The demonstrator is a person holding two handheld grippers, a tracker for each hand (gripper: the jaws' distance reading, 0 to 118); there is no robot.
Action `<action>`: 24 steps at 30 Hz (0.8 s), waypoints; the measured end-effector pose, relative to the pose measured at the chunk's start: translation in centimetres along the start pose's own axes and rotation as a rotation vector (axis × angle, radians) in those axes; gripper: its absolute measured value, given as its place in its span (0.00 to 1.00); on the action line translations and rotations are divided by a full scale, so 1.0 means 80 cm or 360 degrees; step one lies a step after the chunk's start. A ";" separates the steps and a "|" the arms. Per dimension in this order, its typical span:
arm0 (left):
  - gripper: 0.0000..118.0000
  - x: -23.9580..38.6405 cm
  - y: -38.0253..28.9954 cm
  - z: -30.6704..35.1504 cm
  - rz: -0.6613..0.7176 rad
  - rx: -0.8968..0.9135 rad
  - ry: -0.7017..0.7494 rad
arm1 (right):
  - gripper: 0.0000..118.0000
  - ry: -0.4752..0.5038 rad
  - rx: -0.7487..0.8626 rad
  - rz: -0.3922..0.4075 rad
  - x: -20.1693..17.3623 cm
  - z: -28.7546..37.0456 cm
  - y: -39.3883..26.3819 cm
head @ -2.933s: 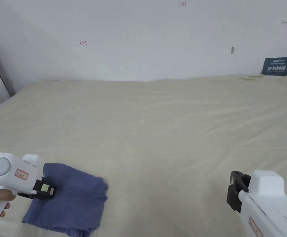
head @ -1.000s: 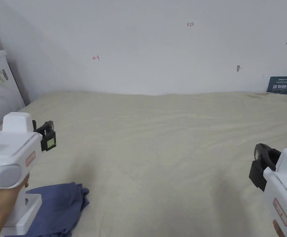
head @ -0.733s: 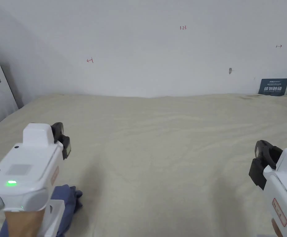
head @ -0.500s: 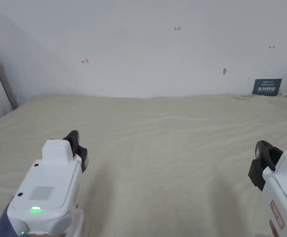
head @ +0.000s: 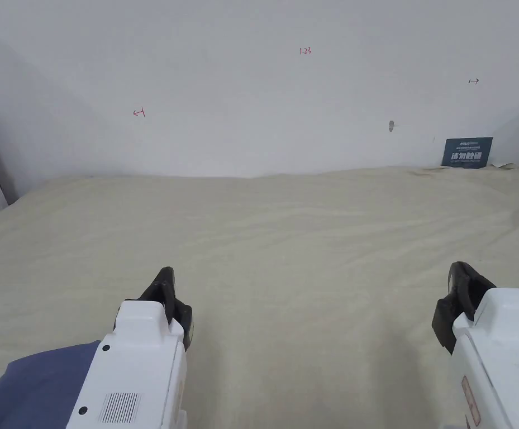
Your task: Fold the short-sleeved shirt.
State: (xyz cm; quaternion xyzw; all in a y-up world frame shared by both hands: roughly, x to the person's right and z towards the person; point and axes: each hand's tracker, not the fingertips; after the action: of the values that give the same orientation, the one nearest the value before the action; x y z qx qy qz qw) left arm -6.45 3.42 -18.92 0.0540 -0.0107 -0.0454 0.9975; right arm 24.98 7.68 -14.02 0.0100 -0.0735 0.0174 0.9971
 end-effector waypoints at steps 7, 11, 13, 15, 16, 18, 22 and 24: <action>0.00 0.004 0.000 -0.004 0.0018 -0.0012 0.0006 | 0.01 0.0015 -0.0008 -0.0005 0.010 -0.005 -0.012; 0.00 0.003 0.000 -0.004 0.0036 -0.0009 0.0016 | 0.01 0.0028 -0.0017 -0.0005 0.013 -0.006 -0.016; 0.00 0.003 0.000 -0.004 0.0039 -0.0012 0.0014 | 0.01 0.0030 -0.0017 -0.0006 0.013 -0.005 -0.016; 0.00 0.002 0.000 -0.005 0.0037 -0.0017 0.0012 | 0.01 0.0035 -0.0016 -0.0001 0.013 -0.006 -0.017; 0.00 0.002 0.001 -0.004 0.0038 -0.0018 0.0018 | 0.01 0.0037 -0.0014 0.0001 0.013 -0.005 -0.017; 0.00 0.000 0.000 -0.005 0.0046 -0.0017 0.0018 | 0.01 0.0039 -0.0014 0.0001 0.013 -0.006 -0.017; 0.00 -0.003 0.000 -0.004 0.0047 -0.0012 0.0011 | 0.01 0.0041 -0.0010 0.0011 0.013 -0.005 -0.017; 0.00 -0.004 0.000 -0.002 0.0056 -0.0004 0.0008 | 0.01 0.0043 -0.0014 0.0010 0.013 -0.005 -0.018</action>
State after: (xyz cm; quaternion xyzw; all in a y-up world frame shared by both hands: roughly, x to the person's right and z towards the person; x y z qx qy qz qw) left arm -6.79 3.47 -19.12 0.0527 -0.0090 -0.0278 0.9982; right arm 26.13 6.31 -14.28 0.0052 -0.0602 0.0204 0.9980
